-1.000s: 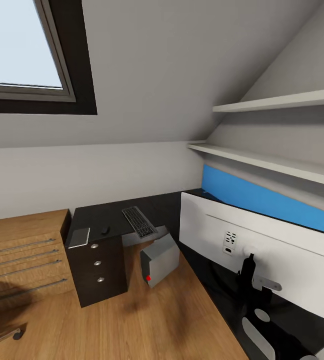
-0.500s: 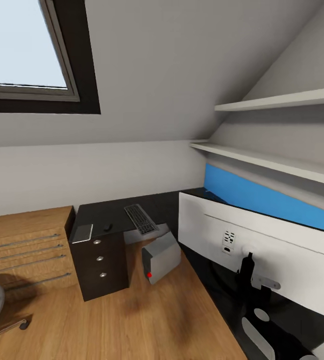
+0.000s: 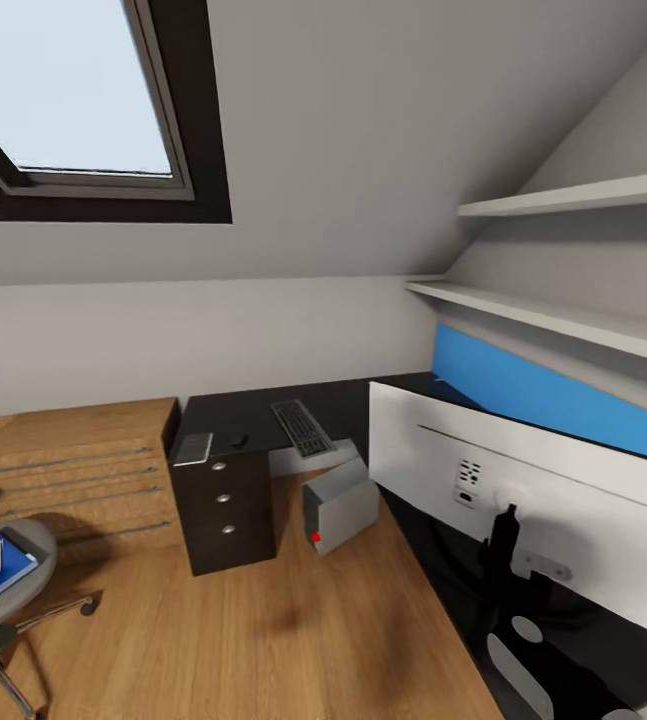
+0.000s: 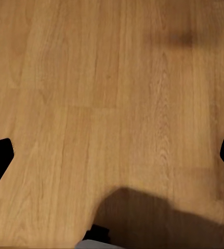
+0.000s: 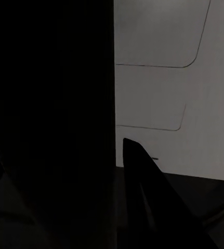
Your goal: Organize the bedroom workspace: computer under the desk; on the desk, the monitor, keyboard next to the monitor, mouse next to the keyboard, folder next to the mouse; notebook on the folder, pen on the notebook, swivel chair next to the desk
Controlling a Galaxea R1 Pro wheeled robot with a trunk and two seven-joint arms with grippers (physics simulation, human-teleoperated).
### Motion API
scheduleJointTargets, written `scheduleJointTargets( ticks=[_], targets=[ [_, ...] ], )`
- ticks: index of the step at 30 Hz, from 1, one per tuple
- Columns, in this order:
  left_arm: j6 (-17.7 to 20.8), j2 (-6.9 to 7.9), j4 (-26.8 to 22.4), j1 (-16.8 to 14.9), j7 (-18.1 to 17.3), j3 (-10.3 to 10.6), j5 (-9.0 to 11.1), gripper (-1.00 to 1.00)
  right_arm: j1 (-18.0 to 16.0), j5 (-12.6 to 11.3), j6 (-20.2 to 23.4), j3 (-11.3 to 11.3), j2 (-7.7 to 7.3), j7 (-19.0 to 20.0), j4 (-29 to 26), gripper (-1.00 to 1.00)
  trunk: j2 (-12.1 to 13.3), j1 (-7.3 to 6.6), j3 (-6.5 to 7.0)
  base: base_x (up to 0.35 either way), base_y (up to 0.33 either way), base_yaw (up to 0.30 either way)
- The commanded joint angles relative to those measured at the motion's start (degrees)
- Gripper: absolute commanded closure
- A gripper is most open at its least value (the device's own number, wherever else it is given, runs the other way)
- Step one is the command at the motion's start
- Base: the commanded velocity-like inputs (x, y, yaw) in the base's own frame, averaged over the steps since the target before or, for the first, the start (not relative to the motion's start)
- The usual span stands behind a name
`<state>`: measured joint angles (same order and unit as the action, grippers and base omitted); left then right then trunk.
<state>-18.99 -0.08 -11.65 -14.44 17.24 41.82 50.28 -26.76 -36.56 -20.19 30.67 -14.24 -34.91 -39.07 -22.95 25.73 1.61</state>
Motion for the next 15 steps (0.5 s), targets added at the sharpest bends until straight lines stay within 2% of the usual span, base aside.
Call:
scheduleJointTargets(
  ticks=[1, 15],
  targets=[
    [-0.17, 0.00, 0.00, -0.06, 0.34, 0.54, 0.35, -1.00, 0.04, -1.67, 0.76, 0.59, 0.61, 2.75, 0.04, 1.00, 0.03, 0.05, -0.08, -0.002, -0.002, 0.077],
    [-0.17, 0.00, -0.02, -0.06, 0.34, 0.54, 0.35, -1.00, 0.04, -1.67, 0.69, 0.54, 0.61, 2.75, -0.04, 1.00, 0.03, 0.05, -0.11, 0.000, 0.000, 0.006]
  ],
)
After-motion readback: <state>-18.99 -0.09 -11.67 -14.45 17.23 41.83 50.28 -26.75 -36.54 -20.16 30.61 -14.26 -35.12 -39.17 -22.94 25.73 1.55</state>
